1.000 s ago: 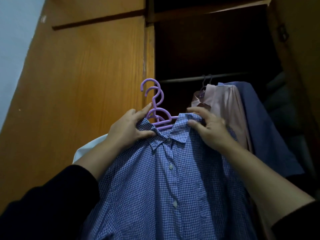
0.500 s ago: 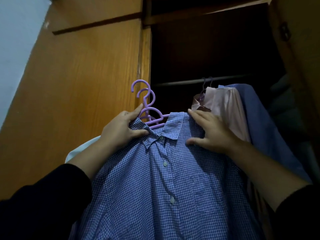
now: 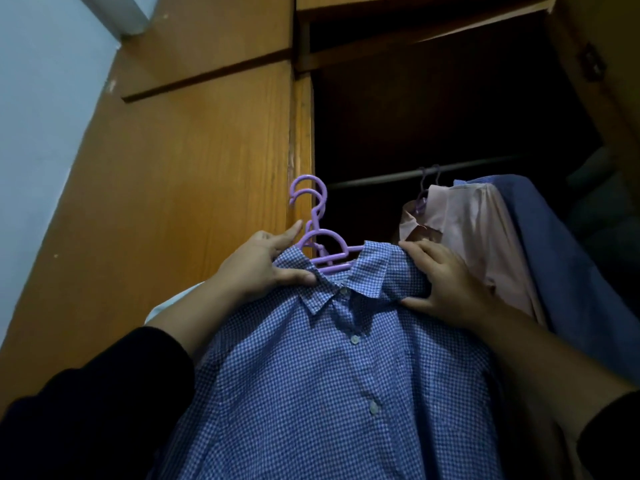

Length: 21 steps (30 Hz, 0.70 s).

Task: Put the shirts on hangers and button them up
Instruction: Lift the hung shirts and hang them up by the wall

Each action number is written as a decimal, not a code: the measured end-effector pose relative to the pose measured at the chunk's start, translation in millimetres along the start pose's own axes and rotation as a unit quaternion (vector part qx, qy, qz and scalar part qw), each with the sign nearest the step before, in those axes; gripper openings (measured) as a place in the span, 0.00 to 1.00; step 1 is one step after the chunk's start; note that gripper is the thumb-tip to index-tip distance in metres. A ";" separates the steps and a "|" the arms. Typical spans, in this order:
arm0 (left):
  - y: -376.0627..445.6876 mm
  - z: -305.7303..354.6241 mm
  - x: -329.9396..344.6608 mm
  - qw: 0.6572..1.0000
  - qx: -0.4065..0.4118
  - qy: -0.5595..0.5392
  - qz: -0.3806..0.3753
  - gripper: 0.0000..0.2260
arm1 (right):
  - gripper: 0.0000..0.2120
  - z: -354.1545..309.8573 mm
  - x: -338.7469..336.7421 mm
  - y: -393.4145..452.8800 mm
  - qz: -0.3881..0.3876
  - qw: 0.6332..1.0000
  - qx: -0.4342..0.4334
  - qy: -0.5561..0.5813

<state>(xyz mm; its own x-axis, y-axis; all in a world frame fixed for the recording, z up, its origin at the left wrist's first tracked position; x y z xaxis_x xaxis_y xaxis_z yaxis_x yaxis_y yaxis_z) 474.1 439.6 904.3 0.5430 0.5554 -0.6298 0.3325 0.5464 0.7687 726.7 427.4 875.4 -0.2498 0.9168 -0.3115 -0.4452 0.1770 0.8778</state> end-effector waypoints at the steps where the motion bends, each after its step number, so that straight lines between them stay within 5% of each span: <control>1: 2.5 -1.9 -1.6 1.000 -0.001 -0.006 0.003 0.47 | 0.44 3.3 0.6 -1.8 -0.001 1.000 -0.001 0.006; 3: 6.6 -10.1 -6.8 1.000 -0.012 -0.016 0.019 0.48 | 0.44 14.6 1.3 -9.2 -0.002 1.000 0.006 0.014; 7: 2.1 -17.2 -12.0 0.999 -0.029 -0.015 0.038 0.34 | 0.43 53.1 3.1 -30.7 -0.015 0.996 0.079 0.034; 15: -7.1 -0.7 -17.0 0.983 0.028 0.147 0.108 0.33 | 0.45 68.6 14.1 -41.9 -0.023 0.994 0.110 0.007; 21: -2.0 -4.4 -37.1 0.963 -0.033 0.217 0.155 0.30 | 0.46 89.7 12.7 -31.3 -0.023 0.994 0.107 0.032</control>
<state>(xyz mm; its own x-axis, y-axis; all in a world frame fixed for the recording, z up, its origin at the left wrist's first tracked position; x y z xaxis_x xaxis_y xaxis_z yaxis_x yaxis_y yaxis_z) 449.9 420.6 925.7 0.2307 0.9003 -0.3691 0.1488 0.3423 0.9278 814.6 465.6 876.6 -0.2899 0.8830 -0.3692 -0.2668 0.2959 0.9172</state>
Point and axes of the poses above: each hand's wrist, its own y-axis towards the middle knuckle, its own x-axis out of the palm, z = x × y, the point moved 10 cm from there along y, towards the middle knuckle, and after that the axes turned 8 degrees about -z, right-handed, at the moved point
